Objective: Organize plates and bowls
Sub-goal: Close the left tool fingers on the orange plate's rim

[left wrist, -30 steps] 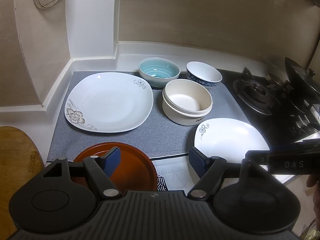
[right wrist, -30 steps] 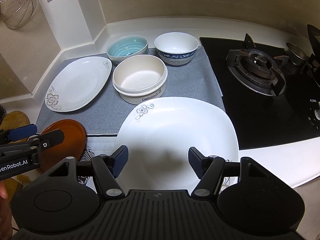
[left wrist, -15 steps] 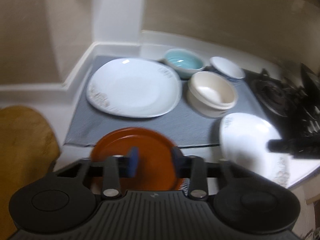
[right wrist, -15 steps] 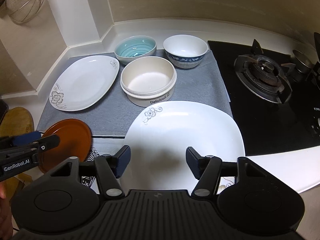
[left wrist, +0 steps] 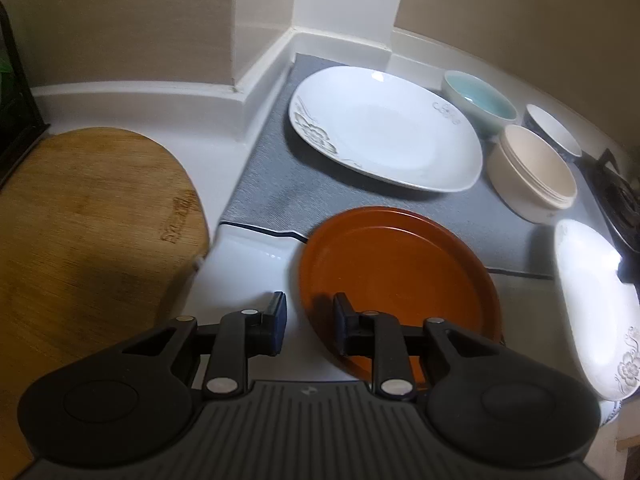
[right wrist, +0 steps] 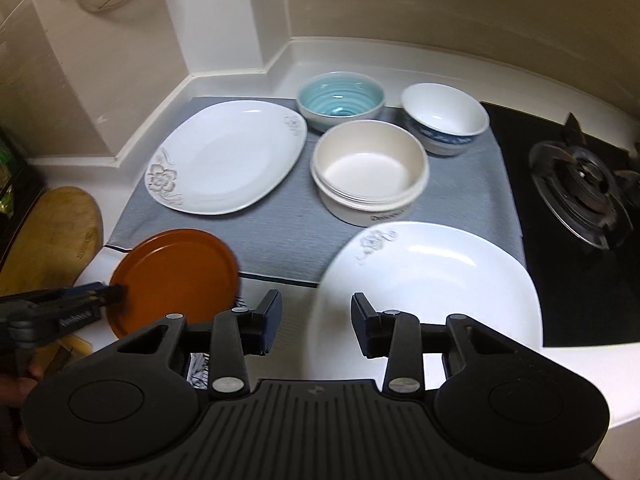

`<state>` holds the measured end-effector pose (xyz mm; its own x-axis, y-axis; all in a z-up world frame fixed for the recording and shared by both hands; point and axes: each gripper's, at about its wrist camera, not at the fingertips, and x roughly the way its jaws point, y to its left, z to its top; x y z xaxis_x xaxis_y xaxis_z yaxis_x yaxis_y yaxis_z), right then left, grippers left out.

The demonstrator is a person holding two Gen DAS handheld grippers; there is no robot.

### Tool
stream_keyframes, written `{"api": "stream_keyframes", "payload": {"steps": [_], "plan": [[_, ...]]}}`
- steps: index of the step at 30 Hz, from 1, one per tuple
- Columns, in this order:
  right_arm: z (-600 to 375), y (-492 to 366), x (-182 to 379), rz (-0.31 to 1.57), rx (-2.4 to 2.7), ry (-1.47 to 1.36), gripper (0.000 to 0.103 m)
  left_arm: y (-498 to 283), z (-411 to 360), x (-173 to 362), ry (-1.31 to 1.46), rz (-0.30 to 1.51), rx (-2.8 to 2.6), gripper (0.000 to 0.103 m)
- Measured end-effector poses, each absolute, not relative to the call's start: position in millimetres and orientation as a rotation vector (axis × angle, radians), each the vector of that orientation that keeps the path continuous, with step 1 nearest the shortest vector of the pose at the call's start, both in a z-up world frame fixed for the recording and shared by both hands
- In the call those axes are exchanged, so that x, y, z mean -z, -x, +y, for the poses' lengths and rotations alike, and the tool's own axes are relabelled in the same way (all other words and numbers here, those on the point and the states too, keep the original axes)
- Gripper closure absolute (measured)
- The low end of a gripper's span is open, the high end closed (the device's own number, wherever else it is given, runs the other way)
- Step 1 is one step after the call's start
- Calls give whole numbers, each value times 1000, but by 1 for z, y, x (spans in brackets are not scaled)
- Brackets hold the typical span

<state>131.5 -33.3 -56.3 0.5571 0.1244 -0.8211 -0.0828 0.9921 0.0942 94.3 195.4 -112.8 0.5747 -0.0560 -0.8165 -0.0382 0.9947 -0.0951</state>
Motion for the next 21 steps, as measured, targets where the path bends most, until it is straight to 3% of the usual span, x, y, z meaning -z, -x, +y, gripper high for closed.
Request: {"api": "stream_keyframes", "payload": {"steps": [1,6,16,21], "plan": [[-31,-133,56,972,-127,-46,62,-94,195,112,104,956,20,93],[-26,-140,57,982,-141,-65,62,-92,193,106,112,925,50,98],[-25,-149,83,1034,-239,-146,61,-86,183,100,89,892,31,99],[0,-160,106,1062,-375,-105,61,-83,185,112,116,951,-17,93]]}}
